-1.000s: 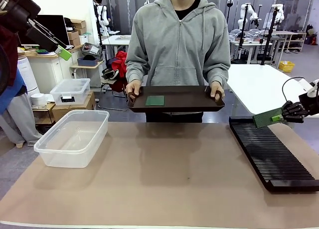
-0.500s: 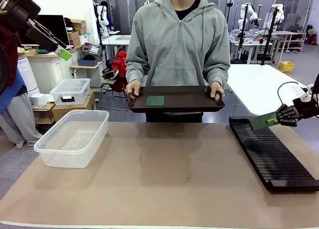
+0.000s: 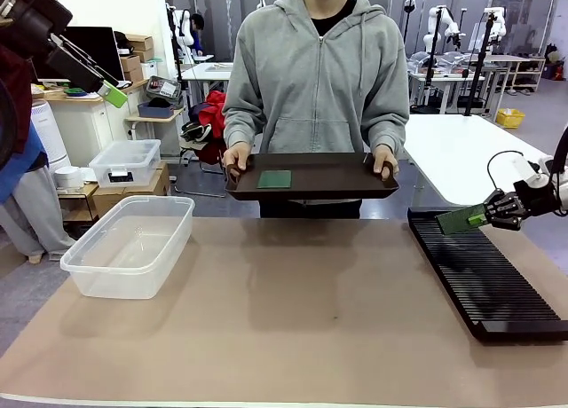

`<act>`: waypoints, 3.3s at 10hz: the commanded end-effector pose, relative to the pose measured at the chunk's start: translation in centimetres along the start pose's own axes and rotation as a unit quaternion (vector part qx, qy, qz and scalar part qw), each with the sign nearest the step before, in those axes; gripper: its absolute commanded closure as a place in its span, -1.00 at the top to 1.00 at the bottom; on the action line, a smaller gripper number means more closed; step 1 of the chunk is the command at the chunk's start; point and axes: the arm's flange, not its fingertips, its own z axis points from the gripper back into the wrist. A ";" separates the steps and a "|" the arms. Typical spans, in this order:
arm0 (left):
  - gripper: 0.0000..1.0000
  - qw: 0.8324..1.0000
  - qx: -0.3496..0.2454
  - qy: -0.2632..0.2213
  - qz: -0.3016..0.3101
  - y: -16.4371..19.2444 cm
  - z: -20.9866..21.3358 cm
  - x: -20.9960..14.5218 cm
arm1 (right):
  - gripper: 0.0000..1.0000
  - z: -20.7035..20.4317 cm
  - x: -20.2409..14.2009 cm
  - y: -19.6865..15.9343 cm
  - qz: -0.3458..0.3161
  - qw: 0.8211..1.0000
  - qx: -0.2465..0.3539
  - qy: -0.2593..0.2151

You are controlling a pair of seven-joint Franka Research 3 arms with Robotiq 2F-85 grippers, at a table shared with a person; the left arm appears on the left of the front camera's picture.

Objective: Sort PCBs into racks and boxes based on the side picked up.
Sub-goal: If the short side of the Blank PCB is picked up, insert it into the PCB Rack ; if the long side is picked up, place it in the Organizing box.

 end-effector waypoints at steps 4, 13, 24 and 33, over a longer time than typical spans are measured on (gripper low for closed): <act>1.00 1.000 0.002 -0.002 -0.001 0.0 -0.1 -0.1 | -0.96 -0.5 -0.3 0.6 0.017 1.000 0.004 -0.007; 1.00 1.000 0.002 -0.002 -0.001 0.0 -0.1 -0.1 | -0.96 -0.5 -3.0 -0.6 -0.018 0.994 0.091 -0.062; 1.00 1.000 0.002 -0.002 -0.001 0.0 -0.1 -0.1 | -0.96 -3.0 -5.8 -2.1 -0.060 0.988 0.108 -0.096; 1.00 1.000 0.002 -0.002 -0.001 0.0 -0.1 -0.1 | -0.57 -3.4 -6.3 -2.1 -0.080 0.985 0.138 -0.062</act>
